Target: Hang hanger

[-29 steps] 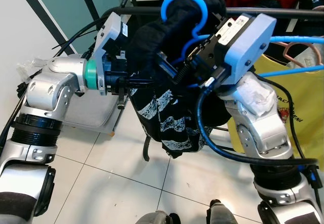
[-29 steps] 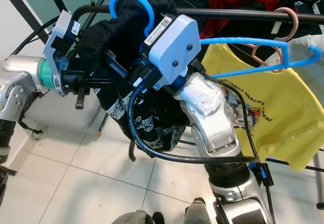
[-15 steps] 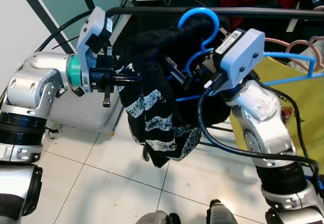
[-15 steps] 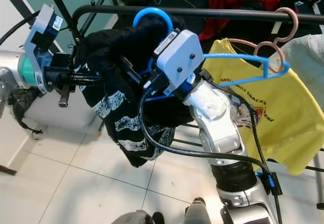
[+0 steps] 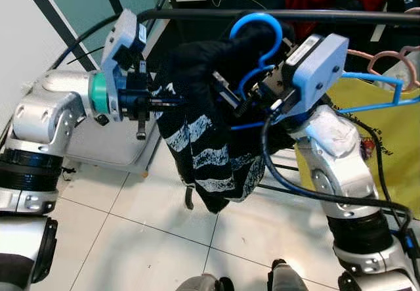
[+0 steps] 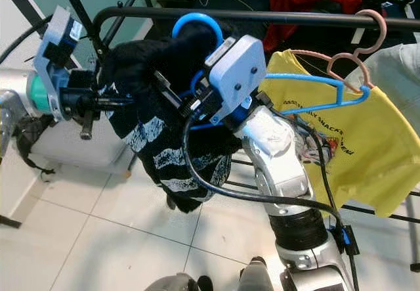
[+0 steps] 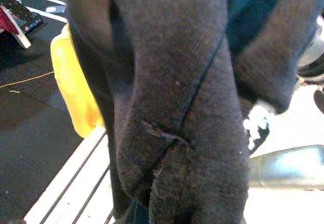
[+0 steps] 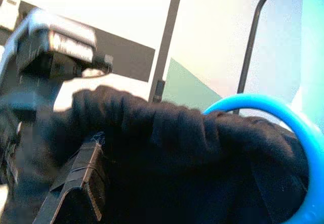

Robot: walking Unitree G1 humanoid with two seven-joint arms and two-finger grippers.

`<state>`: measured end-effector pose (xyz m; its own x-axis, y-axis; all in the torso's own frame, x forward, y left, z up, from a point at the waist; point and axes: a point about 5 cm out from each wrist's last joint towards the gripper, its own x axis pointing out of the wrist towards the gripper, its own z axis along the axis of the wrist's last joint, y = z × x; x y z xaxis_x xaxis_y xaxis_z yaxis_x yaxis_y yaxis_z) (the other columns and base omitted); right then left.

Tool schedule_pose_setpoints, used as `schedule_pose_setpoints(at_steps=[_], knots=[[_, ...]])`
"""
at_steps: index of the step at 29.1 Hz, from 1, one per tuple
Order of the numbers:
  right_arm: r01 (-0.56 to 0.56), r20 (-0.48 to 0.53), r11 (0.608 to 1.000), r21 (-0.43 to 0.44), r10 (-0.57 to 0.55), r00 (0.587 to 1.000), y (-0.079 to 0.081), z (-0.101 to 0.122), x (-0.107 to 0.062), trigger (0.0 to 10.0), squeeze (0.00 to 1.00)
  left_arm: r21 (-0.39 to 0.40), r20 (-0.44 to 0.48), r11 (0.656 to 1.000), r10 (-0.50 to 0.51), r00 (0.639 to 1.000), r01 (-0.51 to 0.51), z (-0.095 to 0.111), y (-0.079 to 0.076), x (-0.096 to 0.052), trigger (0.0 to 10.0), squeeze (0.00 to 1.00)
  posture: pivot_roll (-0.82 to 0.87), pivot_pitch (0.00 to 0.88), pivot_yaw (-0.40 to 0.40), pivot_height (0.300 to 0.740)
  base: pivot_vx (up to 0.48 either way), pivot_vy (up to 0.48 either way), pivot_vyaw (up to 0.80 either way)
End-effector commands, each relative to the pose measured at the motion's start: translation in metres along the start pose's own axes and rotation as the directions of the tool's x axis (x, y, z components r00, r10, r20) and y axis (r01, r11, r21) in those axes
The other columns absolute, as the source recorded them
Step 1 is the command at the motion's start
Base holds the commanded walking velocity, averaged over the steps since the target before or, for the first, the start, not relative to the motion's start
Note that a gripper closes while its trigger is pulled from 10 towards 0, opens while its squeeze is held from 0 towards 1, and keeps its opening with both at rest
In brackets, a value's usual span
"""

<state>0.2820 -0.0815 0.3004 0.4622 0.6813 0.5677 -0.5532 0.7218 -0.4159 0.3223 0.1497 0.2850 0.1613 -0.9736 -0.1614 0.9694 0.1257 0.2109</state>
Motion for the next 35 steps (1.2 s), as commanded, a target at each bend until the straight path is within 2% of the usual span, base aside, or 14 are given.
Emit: schedule_pose_setpoints(at_steps=[1,4,5,11,15,16,17,18,20,22,25,27,29,35], knots=[[-0.021,0.105,1.0,0.022,0.018,0.994,0.003,0.022,0.009,10.0,0.0,0.045,-0.024,0.999,0.005,1.0,-0.004,0.001,-0.002,0.0,10.0,0.0,-0.08,0.023,0.234,0.74,0.0,0.0,0.0],[-0.035,0.124,0.999,0.029,0.031,0.992,0.004,0.027,0.012,10.0,0.0,0.053,-0.019,0.999,0.003,1.0,-0.002,0.001,-0.003,0.001,10.0,0.0,-0.07,0.024,0.233,0.74,0.0,0.0,0.0],[-0.041,0.129,0.999,0.03,0.037,0.991,0.005,0.028,0.012,10.0,0.0,0.052,-0.018,0.999,0.01,1.0,-0.009,0.001,-0.002,0.001,10.0,1.0,-0.07,0.024,0.233,0.74,0.0,0.0,0.0],[-0.043,0.14,0.998,0.051,0.035,0.99,0.004,0.031,0.013,10.0,0.0,0.05,-0.023,0.999,-0.003,1.0,0.004,0.002,-0.004,-0.001,10.0,1.0,-0.07,0.027,0.235,0.74,0.0,0.0,0.0],[-0.032,0.126,0.995,0.094,0.02,0.992,0.002,0.029,0.01,10.0,0.0,0.084,-0.023,0.994,0.076,0.997,-0.074,0.009,0.007,-0.011,10.0,1.0,-0.08,0.033,0.239,0.74,0.0,0.0,0.0],[-0.021,0.114,0.995,0.1,0.009,0.993,0.001,0.027,0.008,10.0,0.0,0.096,-0.002,0.989,0.109,0.994,-0.109,0.015,0.011,-0.017,10.0,0.0,-0.08,0.037,0.241,0.74,0.0,0.0,0.0],[0.002,0.096,0.995,0.101,-0.012,0.995,0.0,0.023,0.005,10.0,0.0,0.107,0.043,0.98,0.165,0.985,-0.169,0.026,0.018,-0.03,10.0,0.0,-0.08,0.041,0.241,0.74,0.0,0.0,0.0],[0.002,0.096,0.995,0.101,-0.012,0.995,0.0,0.023,0.005,10.0,0.0,0.107,0.043,0.98,0.165,0.985,-0.169,0.026,0.018,-0.03,10.0,0.0,-0.08,0.041,0.241,0.74,0.0,0.0,0.0],[0.024,0.085,0.995,0.101,-0.033,0.996,-0.002,0.021,0.003,10.0,0.0,0.09,0.091,0.975,0.197,0.976,-0.205,0.036,0.021,-0.044,10.0,0.0,-0.08,0.044,0.239,0.74,0.0,0.0,0.0],[0.025,0.087,0.994,0.102,-0.034,0.996,-0.002,0.021,0.003,10.0,0.0,0.077,0.093,0.979,0.182,0.979,-0.189,0.036,0.018,-0.045,10.0,0.0,-0.07,0.044,0.237,0.74,0.0,0.0,0.0],[0.012,0.104,0.994,0.107,-0.023,0.994,-0.002,0.024,0.007,10.0,0.0,0.059,0.038,0.992,0.107,0.994,-0.109,0.021,0.008,-0.033,10.0,0.0,-0.07,0.043,0.232,0.74,0.0,0.0,0.0],[0.007,0.108,0.994,0.109,-0.018,0.994,-0.002,0.025,0.008,10.0,0.0,0.057,0.024,0.994,0.091,0.996,-0.092,0.017,0.005,-0.03,10.0,0.0,-0.07,0.043,0.232,0.74,0.0,0.0,0.0],[-0.026,0.119,0.993,0.114,0.013,0.993,0.002,0.027,0.012,10.0,0.0,0.044,0.017,0.999,0.029,0.999,-0.029,0.009,-0.002,-0.016,10.0,0.0,-0.07,0.043,0.228,0.74,0.0,0.0,0.0],[-0.096,0.116,0.987,0.129,0.081,0.99,0.013,0.026,0.017,10.0,0.0,0.076,0.005,0.993,-0.093,0.996,0.093,0.007,-0.011,0.007,10.0,0.0,-0.07,0.041,0.224,0.74,0.0,0.0,0.0]])
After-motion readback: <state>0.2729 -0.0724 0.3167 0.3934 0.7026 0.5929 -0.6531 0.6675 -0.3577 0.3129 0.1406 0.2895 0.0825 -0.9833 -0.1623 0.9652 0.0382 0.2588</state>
